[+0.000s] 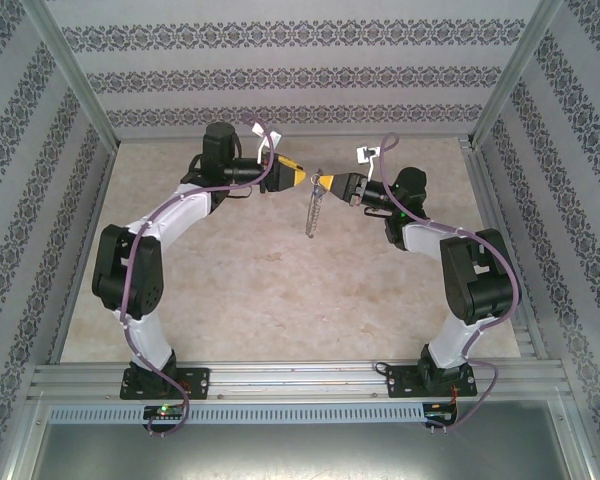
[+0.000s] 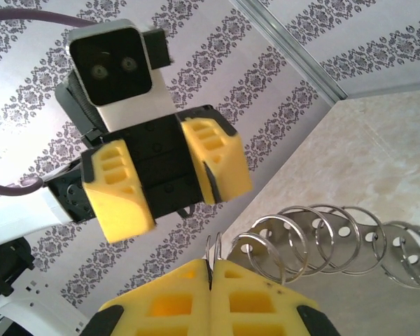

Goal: Put the keys on the keyring

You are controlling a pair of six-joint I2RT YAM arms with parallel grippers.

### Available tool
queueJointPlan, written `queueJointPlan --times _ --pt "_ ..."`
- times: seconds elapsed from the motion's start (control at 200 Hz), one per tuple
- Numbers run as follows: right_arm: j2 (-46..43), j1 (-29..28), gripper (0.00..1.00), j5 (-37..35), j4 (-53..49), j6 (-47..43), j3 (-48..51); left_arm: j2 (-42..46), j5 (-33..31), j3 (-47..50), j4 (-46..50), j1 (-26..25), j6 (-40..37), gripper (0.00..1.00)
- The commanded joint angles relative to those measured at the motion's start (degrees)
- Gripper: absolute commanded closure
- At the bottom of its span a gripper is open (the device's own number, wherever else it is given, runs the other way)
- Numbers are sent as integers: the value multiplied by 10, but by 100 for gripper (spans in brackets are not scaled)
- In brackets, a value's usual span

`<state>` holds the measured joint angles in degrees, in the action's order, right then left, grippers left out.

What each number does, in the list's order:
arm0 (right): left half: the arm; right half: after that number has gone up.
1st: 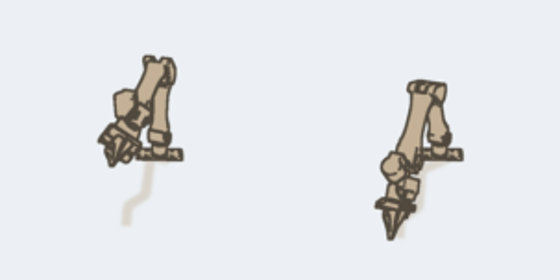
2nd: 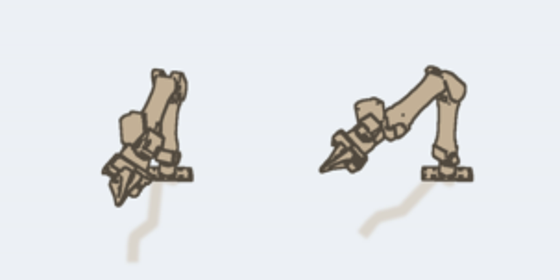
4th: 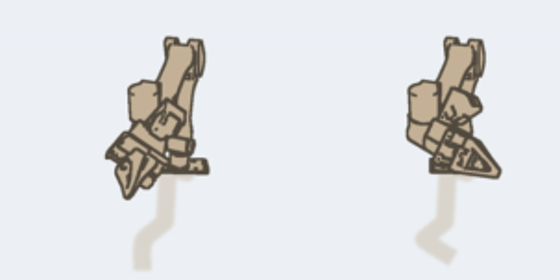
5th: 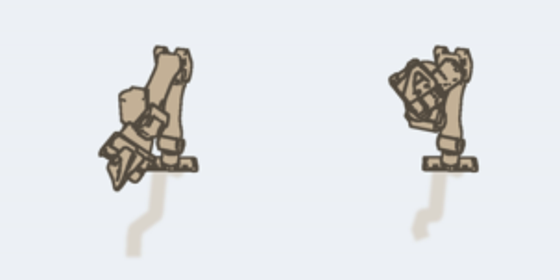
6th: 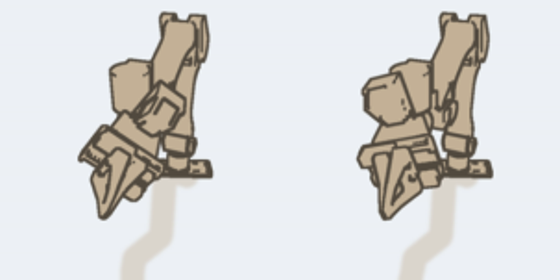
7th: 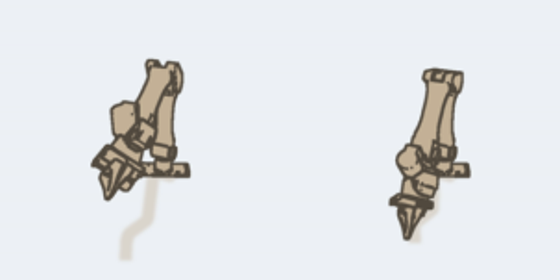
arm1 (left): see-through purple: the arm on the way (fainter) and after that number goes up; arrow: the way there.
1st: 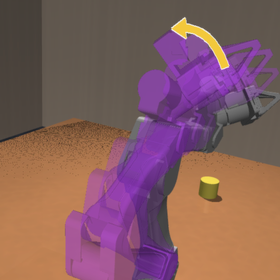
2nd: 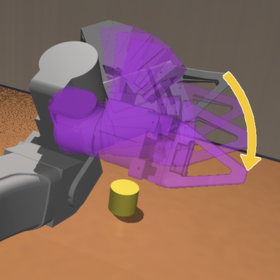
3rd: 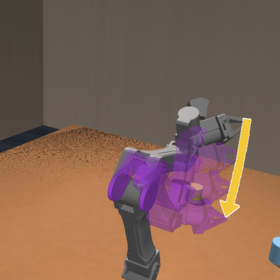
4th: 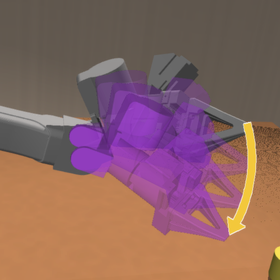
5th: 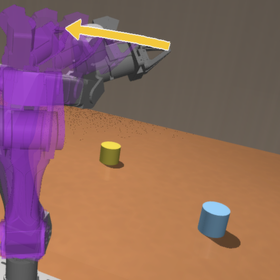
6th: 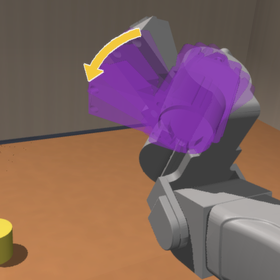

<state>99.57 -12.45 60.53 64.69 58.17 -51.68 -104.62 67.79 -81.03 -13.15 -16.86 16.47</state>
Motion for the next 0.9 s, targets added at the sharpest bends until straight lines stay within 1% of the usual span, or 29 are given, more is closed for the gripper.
queueJointPlan --times 0.0,0.495,0.759,0.894 --pt "-4 -9 100 14 26 -12 -20 -3 25 -20 10 0 -7 60" --pt "1 -17 100 11 25 -11 -25 -29 41 -29 -15 -16 15 61" --pt "4 -20 100 9 25 -10 -27 -38 46 -31 -49 -20 41 61" --pt "6 -20 100 9 25 -10 -28 -40 48 -31 -66 -21 52 64"
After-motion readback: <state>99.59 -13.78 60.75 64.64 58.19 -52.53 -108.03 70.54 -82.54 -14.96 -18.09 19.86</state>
